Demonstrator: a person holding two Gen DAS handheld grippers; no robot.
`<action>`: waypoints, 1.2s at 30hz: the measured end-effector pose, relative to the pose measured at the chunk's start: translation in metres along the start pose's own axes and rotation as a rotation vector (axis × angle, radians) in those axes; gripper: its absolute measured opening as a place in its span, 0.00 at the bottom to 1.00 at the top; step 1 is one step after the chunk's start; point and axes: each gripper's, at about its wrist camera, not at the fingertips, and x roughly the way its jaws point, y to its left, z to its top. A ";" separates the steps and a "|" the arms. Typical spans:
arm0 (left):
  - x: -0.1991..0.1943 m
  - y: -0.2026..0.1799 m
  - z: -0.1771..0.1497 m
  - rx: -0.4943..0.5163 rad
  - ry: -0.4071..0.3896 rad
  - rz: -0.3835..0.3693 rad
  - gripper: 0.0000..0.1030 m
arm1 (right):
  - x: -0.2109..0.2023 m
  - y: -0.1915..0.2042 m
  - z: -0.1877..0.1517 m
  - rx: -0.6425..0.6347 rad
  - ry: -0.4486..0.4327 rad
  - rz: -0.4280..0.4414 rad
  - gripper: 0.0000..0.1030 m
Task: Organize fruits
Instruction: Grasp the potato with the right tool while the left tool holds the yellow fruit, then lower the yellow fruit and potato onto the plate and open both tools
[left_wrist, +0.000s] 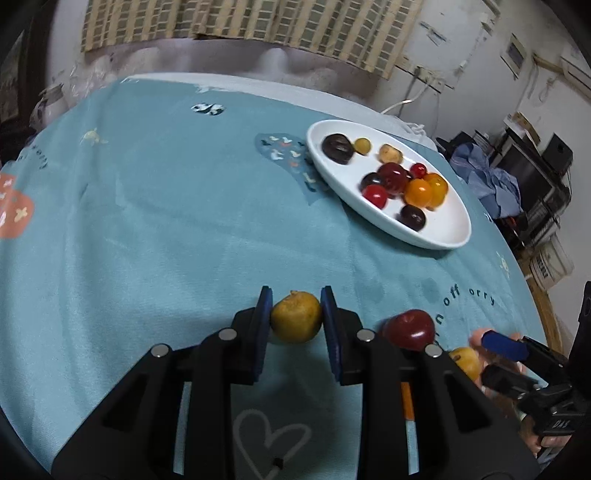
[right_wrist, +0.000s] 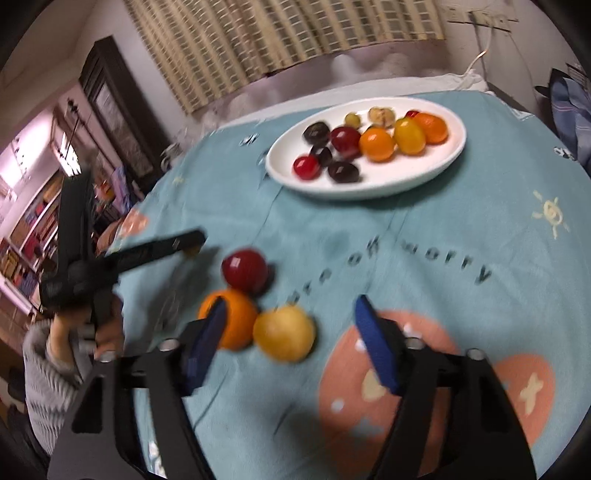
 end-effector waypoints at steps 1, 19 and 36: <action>-0.002 -0.007 -0.001 0.026 -0.006 -0.005 0.27 | 0.003 0.004 -0.002 -0.024 0.004 -0.014 0.53; 0.013 -0.018 -0.010 0.071 0.019 0.005 0.27 | 0.000 -0.007 0.001 0.005 -0.048 -0.007 0.36; 0.022 -0.072 0.099 0.099 -0.142 -0.003 0.27 | -0.017 -0.031 0.115 0.058 -0.273 -0.121 0.37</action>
